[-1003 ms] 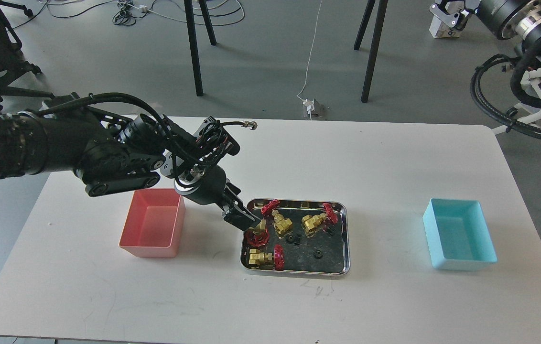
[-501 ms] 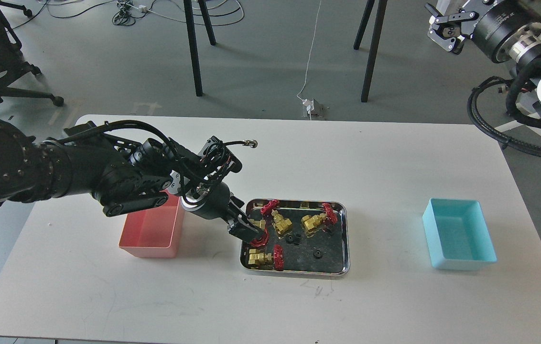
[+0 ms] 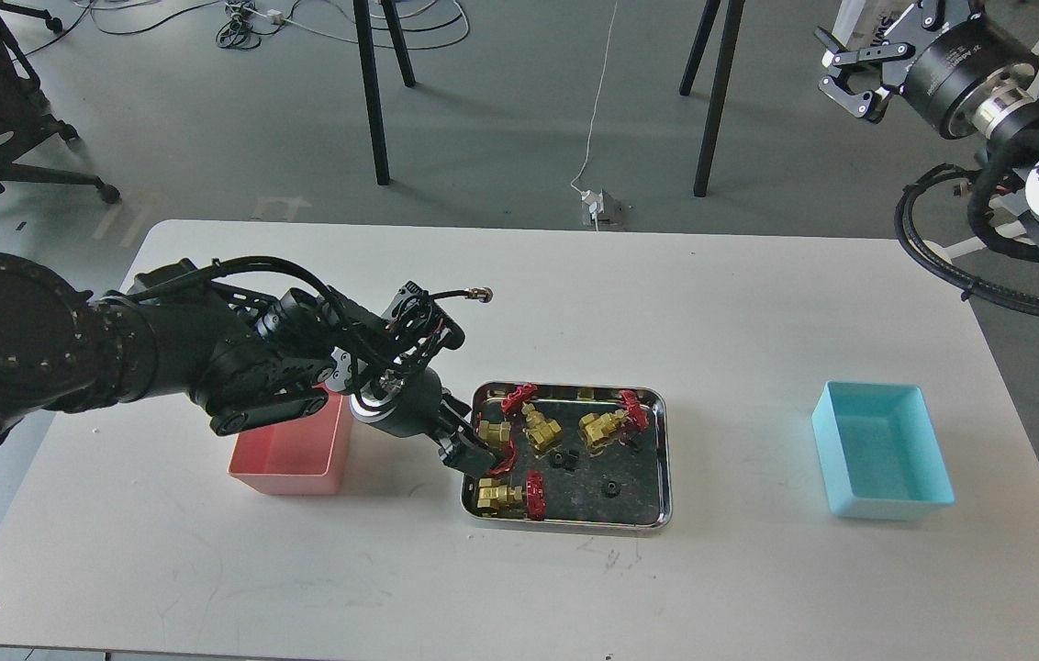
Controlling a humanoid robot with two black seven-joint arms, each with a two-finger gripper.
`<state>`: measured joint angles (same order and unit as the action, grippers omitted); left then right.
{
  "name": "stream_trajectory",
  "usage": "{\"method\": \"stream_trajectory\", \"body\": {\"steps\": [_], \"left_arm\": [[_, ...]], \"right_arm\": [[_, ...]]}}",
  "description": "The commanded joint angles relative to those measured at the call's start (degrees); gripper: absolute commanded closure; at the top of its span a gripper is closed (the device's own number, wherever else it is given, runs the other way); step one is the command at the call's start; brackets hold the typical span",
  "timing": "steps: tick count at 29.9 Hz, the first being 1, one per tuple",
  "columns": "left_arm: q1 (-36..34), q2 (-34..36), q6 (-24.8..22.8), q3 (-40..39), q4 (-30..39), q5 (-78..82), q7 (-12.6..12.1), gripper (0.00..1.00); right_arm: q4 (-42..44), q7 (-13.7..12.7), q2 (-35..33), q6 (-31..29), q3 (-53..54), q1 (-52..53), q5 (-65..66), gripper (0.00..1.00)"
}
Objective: Place valve in pink box and gear in blue box
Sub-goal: 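Lower the left gripper onto a red-handled valve and close it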
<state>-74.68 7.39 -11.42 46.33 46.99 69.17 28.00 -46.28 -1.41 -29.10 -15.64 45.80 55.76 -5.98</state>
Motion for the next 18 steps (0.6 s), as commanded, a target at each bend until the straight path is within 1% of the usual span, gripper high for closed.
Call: {"method": "stream_trajectory", "body": {"steps": [1, 2, 5, 11, 18], "left_arm": [[0.1, 0.0, 1.3, 0.0, -0.1, 0.0, 0.0, 0.29], [0.0, 0.0, 1.6, -0.1, -0.1, -0.1, 0.0, 0.30], [0.0, 0.2, 1.8, -0.4, -0.1, -0.2, 0.0, 0.36], [0.3, 0.3, 1.8, -3.0, -0.1, 0.0, 0.0, 0.45], [0.8, 0.3, 1.8, -3.1, -0.1, 0.0, 0.0, 0.49]], "right_arm": [[0.0, 0.0, 0.0, 0.0, 0.1, -0.5, 0.0, 0.00], [0.0, 0.0, 0.0, 0.0, 0.1, -0.5, 0.0, 0.00], [0.0, 0.0, 0.0, 0.0, 0.1, -0.8, 0.0, 0.00], [0.0, 0.0, 0.0, 0.0, 0.1, -0.9, 0.0, 0.00], [0.1, 0.0, 0.0, 0.0, 0.0, -1.2, 0.0, 0.00]]}}
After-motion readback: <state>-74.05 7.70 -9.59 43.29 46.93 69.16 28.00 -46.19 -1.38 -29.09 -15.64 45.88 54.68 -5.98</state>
